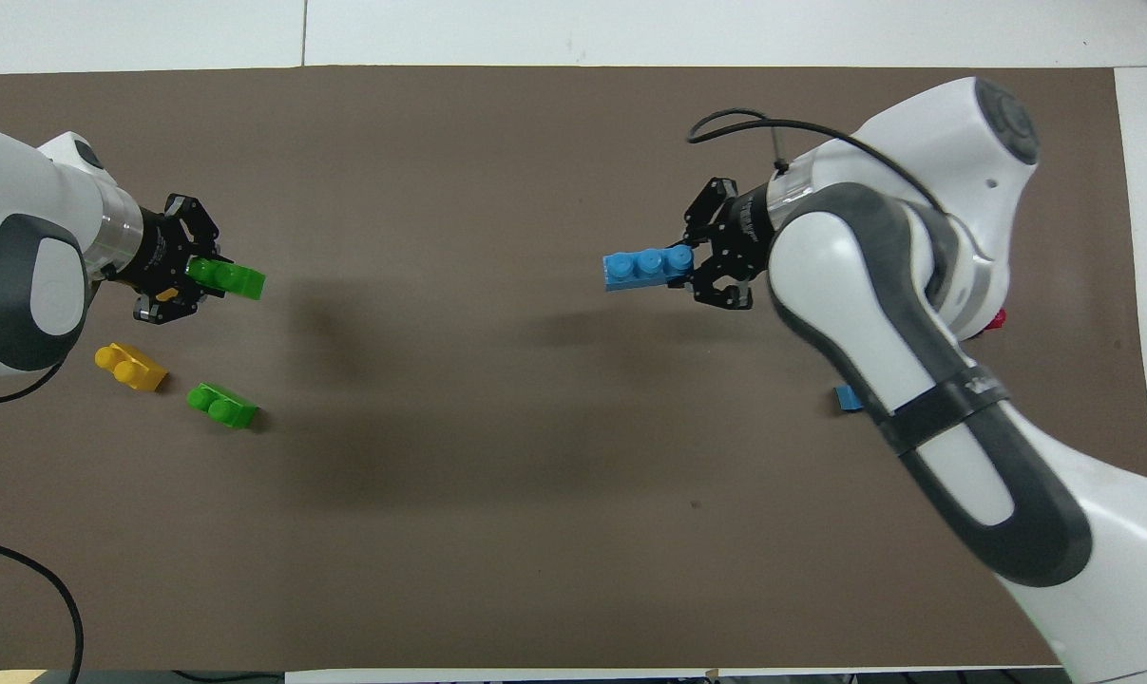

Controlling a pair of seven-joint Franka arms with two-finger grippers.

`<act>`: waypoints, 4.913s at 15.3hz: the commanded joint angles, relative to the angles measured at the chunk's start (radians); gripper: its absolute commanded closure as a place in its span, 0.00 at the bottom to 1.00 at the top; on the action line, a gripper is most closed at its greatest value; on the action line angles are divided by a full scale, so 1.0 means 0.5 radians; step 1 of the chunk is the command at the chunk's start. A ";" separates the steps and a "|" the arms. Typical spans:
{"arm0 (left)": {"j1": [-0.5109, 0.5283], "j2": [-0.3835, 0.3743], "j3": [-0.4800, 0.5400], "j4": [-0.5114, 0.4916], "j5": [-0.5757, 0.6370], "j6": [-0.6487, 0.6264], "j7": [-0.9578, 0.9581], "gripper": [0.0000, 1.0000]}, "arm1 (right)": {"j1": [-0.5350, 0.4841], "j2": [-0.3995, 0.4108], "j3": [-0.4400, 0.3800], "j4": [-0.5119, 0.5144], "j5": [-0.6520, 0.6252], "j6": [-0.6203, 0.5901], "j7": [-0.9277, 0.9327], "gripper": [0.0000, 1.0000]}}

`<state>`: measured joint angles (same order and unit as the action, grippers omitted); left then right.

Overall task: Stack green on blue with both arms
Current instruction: 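Carry the blue brick to the table centre while the left gripper lifts the green brick, then lower the green brick onto the blue brick held by the right gripper, then open both grippers and lift them away from the stacked bricks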

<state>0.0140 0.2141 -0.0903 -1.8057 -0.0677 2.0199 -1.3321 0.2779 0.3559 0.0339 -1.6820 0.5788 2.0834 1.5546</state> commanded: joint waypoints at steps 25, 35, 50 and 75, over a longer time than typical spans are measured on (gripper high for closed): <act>-1.068 -0.088 0.015 -0.186 0.129 0.270 -1.658 1.00 | 0.401 0.150 0.000 -0.572 0.456 0.846 -0.109 1.00; -1.157 0.044 0.018 -0.270 0.157 0.550 -1.704 1.00 | 0.404 0.163 0.000 -0.600 0.536 0.920 -0.127 1.00; -1.154 0.228 0.018 -0.260 0.261 0.731 -1.426 1.00 | 0.404 0.159 0.000 -0.637 0.564 0.963 -0.173 1.00; -0.578 -0.262 0.030 -0.153 0.258 0.142 -0.540 0.00 | 0.111 -0.055 -0.022 -0.563 0.497 0.596 -0.234 0.00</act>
<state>-0.3292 0.0878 -0.0696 -1.9062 0.0550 2.1360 -1.6942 0.4212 0.3931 0.0189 -1.9703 0.8396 2.4891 1.5000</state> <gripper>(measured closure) 0.000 0.000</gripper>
